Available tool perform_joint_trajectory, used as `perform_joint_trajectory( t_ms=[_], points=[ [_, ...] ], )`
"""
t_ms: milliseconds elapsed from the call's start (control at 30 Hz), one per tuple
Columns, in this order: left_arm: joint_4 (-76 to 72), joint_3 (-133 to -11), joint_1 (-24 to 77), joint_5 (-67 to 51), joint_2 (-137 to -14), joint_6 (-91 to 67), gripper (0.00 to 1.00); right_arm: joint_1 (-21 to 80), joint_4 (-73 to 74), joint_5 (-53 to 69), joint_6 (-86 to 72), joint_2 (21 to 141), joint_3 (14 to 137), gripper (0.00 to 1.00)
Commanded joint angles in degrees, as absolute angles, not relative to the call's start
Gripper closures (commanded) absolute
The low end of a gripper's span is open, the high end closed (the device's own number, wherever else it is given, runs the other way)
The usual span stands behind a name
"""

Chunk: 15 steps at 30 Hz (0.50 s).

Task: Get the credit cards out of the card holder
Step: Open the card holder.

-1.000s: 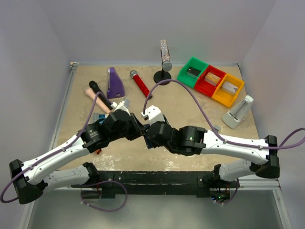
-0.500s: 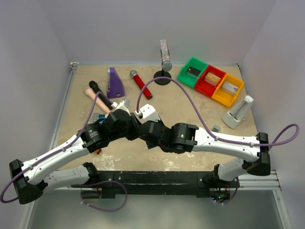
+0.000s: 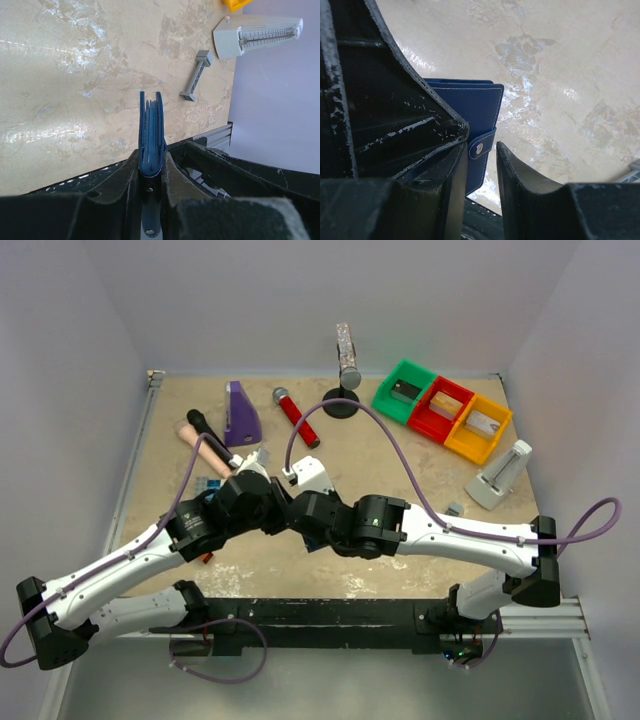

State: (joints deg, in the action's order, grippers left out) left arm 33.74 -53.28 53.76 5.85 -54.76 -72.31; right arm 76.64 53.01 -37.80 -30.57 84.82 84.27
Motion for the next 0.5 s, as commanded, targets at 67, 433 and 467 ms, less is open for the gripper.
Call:
perform_joint_trajectory(
  t_ms=[67, 433, 467],
  points=[
    [25.8, -56.2, 54.3, 2.9, -50.5, -73.4, 1.0, 74.7, 59.4, -38.1, -32.1, 87.1, 83.3, 0.69],
    [25.8, -55.7, 54.3, 2.9, -49.6, -73.6, 1.0, 73.7, 59.9, -36.8, -32.6, 87.5, 82.4, 0.84],
    [25.7, -55.6, 54.4, 2.9, -49.7, -73.6, 1.0, 73.7, 59.9, -36.6, -32.6, 87.5, 82.2, 0.85]
  ],
)
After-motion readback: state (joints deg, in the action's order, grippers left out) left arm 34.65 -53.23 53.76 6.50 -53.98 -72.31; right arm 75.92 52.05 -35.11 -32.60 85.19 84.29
